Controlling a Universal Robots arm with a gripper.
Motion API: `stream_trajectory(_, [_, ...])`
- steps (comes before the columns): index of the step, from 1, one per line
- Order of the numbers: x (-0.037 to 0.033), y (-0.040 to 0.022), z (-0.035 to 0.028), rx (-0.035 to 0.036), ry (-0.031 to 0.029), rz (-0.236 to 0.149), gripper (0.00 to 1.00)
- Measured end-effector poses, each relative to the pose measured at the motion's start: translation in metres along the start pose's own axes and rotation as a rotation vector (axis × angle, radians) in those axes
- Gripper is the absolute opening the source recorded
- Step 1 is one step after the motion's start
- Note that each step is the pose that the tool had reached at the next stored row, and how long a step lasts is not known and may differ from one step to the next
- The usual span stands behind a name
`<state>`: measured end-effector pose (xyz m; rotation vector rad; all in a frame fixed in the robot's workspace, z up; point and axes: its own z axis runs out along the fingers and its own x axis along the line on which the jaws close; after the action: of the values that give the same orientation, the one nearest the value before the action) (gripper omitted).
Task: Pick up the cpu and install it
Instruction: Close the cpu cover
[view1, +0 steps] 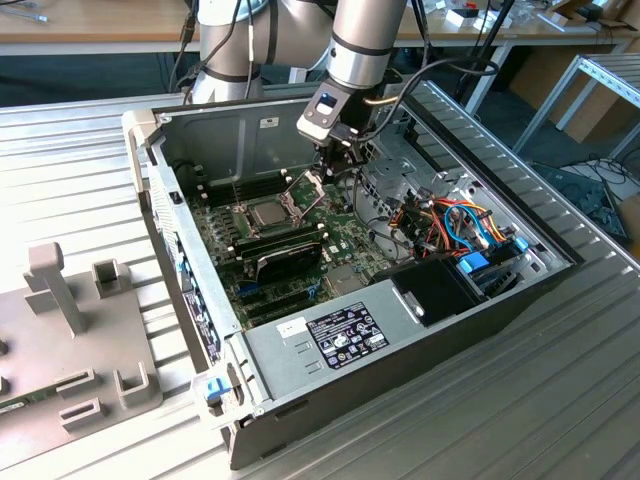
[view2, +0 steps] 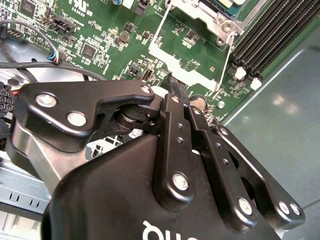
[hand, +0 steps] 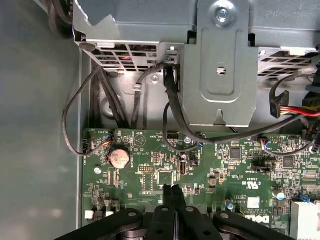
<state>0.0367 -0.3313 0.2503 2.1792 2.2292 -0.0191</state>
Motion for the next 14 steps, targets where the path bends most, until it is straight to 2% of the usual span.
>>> stream_trajectory(5, [0.0002, -0.0058, 0.0000, -0.0017, 0.0003, 0.000, 0.11])
stream_trajectory(14, [0.0007, -0.0310, -0.0002, -0.0125, 0.0001, 0.000, 0.11])
